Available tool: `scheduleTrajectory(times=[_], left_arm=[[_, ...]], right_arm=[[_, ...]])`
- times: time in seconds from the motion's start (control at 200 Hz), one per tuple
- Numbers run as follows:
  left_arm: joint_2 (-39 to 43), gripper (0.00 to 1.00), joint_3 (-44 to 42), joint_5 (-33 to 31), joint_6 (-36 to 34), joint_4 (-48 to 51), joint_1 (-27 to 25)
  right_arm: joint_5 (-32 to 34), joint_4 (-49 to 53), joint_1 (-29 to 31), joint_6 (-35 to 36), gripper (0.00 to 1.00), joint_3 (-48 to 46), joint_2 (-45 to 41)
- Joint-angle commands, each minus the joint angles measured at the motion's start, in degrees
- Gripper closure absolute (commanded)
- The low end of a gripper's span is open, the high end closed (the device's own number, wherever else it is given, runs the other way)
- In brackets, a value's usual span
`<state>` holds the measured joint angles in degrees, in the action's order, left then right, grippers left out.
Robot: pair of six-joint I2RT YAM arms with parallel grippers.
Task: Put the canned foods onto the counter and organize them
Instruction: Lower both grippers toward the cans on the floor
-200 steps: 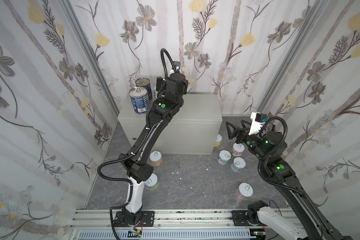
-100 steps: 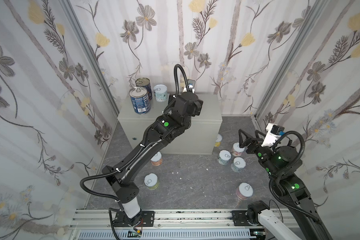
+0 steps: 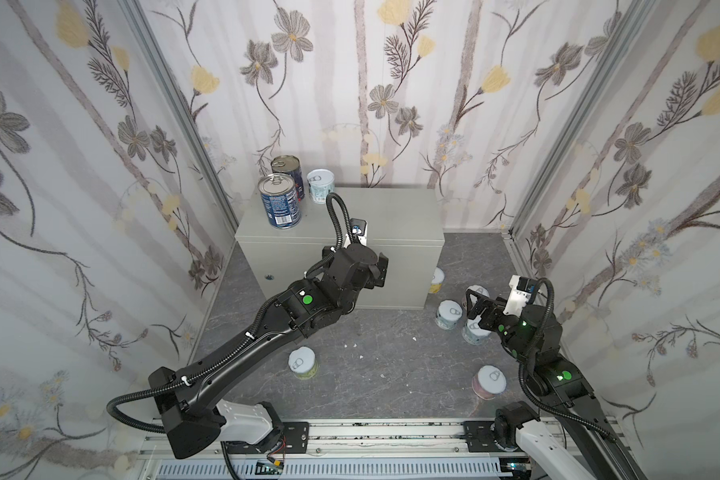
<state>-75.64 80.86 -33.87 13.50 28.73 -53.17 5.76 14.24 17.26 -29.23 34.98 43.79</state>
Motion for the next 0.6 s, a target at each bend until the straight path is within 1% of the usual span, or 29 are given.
scheduleTrajectory(times=[0.0,0.075,0.135,0.16,0.255,0.4,0.465,0.6], left_arm=[[1.77,0.00,-5.26,1.97,7.53,-1.24,-0.76],[3.18,0.00,-9.90,1.92,10.12,-2.03,-1.71],[3.33,0.00,-12.86,2.05,11.71,-3.07,-2.48],[4.95,0.00,-13.97,2.05,12.25,-3.55,-2.86],[6.31,0.00,-18.44,2.09,13.54,-5.36,-3.70],[8.03,0.00,-23.86,2.94,14.19,-7.40,-3.85],[9.01,0.00,-25.86,3.58,13.73,-8.76,-3.82],[10.66,0.00,-30.03,2.75,13.86,-11.66,-3.74]], right_arm=[[-3.42,-5.38,-1.30,-3.20,0.00,-2.38,2.47],[-6.08,-7.56,-2.84,-3.84,0.00,-3.57,5.16],[-7.29,-8.91,-3.89,-3.91,0.00,-4.07,7.45],[-7.78,-9.61,-4.24,-3.92,0.00,-4.13,8.41],[-9.04,-12.03,-5.39,-3.76,0.00,-4.31,11.72],[-9.74,-13.99,-5.57,-3.49,0.00,-4.31,15.78],[-9.76,-14.43,-5.49,-2.15,0.00,-4.17,17.52],[-7.33,-10.69,-5.28,0.18,0.00,-1.59,22.41]])
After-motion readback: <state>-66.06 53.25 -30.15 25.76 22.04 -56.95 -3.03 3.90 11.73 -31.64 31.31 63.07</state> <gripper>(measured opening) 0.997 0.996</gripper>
